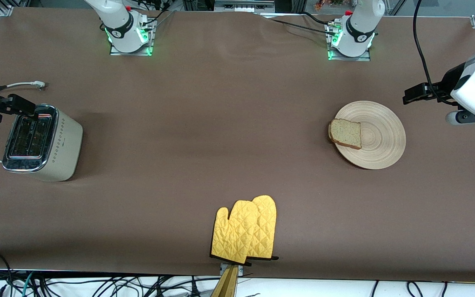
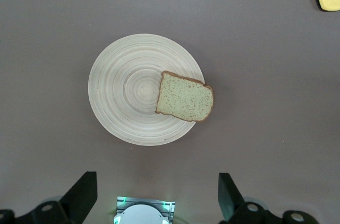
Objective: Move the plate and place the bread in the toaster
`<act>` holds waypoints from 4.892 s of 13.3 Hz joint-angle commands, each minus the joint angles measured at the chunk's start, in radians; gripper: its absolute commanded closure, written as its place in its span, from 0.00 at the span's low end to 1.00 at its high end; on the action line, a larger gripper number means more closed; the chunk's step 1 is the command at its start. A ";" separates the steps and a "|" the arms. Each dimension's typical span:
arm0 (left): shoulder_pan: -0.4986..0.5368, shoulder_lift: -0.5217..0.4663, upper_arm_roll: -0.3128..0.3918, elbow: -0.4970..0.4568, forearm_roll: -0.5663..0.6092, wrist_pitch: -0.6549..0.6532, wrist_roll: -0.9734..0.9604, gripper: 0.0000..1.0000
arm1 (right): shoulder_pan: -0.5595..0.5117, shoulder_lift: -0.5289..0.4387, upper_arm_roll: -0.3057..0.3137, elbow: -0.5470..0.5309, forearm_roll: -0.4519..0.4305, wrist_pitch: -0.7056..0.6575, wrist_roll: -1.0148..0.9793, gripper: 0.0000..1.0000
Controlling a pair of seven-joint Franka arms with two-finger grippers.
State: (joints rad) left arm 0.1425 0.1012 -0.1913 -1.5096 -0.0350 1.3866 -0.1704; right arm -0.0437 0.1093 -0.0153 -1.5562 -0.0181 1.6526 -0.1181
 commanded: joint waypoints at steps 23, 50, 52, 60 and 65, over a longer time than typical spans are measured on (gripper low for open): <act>0.014 0.029 -0.005 0.042 -0.009 -0.031 0.019 0.00 | -0.007 0.009 0.005 0.019 0.013 -0.013 0.005 0.00; 0.141 0.032 0.255 -0.333 -0.069 0.437 0.555 0.00 | -0.008 0.010 0.003 0.019 0.013 -0.013 0.005 0.00; 0.213 0.096 0.259 -0.328 -0.132 0.445 0.665 0.00 | -0.008 0.010 0.003 0.019 0.013 -0.013 0.005 0.00; 0.406 0.400 0.259 -0.325 -0.416 0.470 1.067 0.00 | -0.007 0.010 0.005 0.019 0.013 -0.013 0.005 0.00; 0.411 0.500 0.257 -0.336 -0.526 0.416 1.092 0.00 | -0.008 0.010 0.003 0.019 0.013 -0.013 0.003 0.00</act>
State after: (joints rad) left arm 0.5474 0.5770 0.0726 -1.8545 -0.5169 1.8264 0.8953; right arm -0.0454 0.1132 -0.0151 -1.5562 -0.0177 1.6526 -0.1181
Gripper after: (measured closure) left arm 0.000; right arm 0.000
